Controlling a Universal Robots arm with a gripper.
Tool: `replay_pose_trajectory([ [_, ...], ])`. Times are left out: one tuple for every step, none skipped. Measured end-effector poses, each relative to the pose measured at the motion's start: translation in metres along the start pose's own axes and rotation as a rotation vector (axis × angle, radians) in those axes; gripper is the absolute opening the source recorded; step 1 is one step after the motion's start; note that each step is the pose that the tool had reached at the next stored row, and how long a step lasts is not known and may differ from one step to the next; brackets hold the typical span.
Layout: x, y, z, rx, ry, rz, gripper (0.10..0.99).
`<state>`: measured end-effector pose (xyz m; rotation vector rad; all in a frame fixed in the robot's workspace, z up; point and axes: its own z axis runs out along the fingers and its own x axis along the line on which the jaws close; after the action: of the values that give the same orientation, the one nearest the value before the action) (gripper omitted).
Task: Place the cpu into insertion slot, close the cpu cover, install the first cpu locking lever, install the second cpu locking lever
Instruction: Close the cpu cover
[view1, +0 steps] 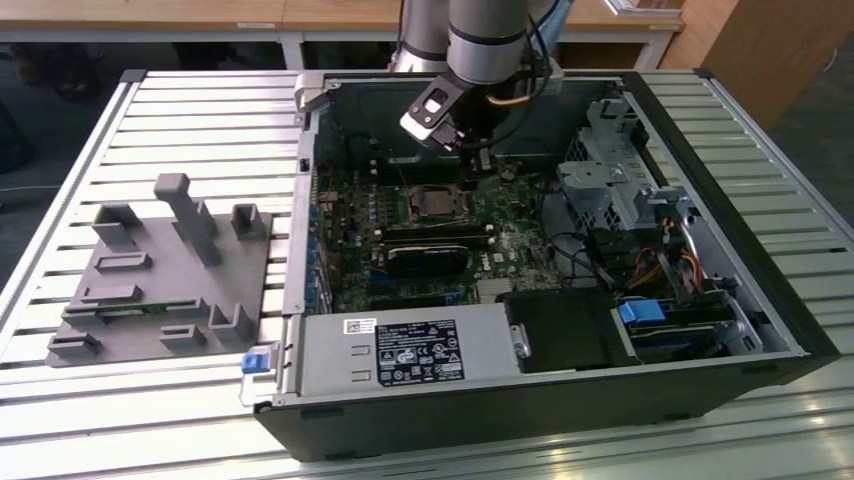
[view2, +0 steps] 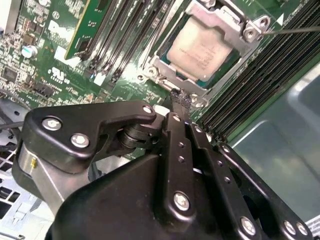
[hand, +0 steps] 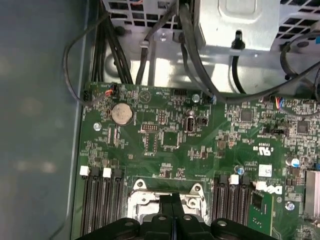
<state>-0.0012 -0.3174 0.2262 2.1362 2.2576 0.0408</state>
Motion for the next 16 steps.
replay_pose_trajectory([
  [0.0001,-0.0015,0.0006,0.000,0.0000,0.000,0.110],
  [0.0002,-0.0032,0.0011,0.000,0.0001,0.000,0.110],
  [0.0003,-0.0052,0.0014,0.000,0.0000,0.000,0.110],
  [0.0004,-0.0077,0.0016,0.000,-0.0001,0.000,0.110],
  [0.0005,-0.0101,0.0017,0.000,-0.0002,0.000,0.110],
  [0.0007,-0.0125,0.0019,0.000,-0.0002,0.000,0.110],
  [0.0008,-0.0143,0.0021,0.000,-0.0001,0.000,0.110],
  [0.0009,-0.0156,0.0022,0.000,0.0000,0.000,0.110],
  [0.0009,-0.0159,0.0023,0.000,-0.0001,0.000,0.110],
  [0.0009,-0.0163,0.0025,0.000,-0.0001,0.000,0.110],
  [0.0010,-0.0168,0.0030,0.000,0.0002,0.000,0.110],
  [0.0011,-0.0178,0.0036,0.000,-0.0002,0.000,0.110],
  [0.0011,-0.0194,0.0041,0.000,-0.0005,0.000,0.110],
  [0.0012,-0.0214,0.0046,0.000,-0.0006,0.000,0.110],
  [0.0013,-0.0238,0.0050,0.000,-0.0006,0.000,0.110],
  [0.0015,-0.0263,0.0055,0.000,-0.0006,0.000,0.110],
])
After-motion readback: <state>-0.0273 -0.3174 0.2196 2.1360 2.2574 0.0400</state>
